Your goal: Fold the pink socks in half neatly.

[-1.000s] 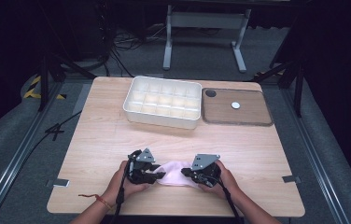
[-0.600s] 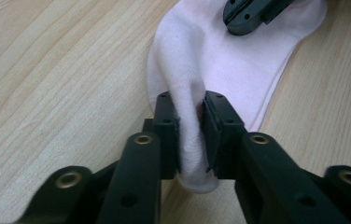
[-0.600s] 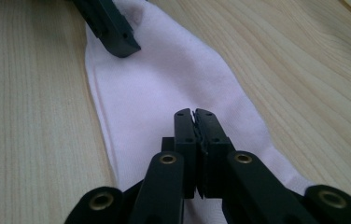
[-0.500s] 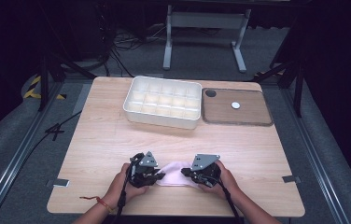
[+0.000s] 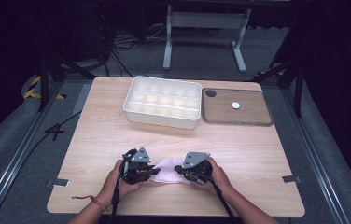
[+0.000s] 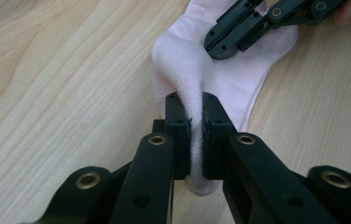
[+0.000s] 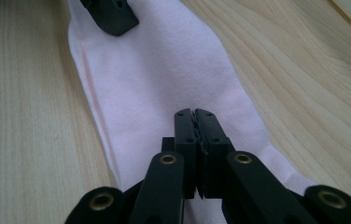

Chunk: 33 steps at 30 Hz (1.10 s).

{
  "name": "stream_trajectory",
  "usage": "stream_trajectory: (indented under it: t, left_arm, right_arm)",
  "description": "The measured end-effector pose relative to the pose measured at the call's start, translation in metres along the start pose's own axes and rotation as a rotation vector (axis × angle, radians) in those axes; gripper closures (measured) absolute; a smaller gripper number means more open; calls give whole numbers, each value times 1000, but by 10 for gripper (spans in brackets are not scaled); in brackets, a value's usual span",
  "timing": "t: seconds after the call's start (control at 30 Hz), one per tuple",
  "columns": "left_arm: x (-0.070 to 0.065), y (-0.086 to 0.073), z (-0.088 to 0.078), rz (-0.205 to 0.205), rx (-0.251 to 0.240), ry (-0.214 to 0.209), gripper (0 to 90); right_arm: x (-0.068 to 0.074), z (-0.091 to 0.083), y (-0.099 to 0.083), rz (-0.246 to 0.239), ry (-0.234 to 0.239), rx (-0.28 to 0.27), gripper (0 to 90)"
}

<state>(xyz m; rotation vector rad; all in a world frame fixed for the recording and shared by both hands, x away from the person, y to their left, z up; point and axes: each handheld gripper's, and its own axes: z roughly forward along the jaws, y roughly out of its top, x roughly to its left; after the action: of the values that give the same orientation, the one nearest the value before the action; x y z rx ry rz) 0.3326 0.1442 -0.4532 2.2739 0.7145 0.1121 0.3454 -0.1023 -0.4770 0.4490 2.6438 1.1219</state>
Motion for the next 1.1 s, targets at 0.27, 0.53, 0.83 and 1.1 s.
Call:
stream_trajectory:
  t: [0.27,0.53,0.83,1.1]
  left_arm:
    - [1,0,-3,0,9,17,838]
    - [-2,4,-6,-3,-27,-14,833]
    - [-10,15,-6,37,-43,-5,832]
    - [-2,12,-12,7,-55,5,833]
  right_arm:
    - [-2,1,2,32,13,-22,883]
    - [-2,7,2,48,10,-46,887]
    - [3,10,5,31,-4,-46,875]
    - [-17,-21,1,74,-32,-86,883]
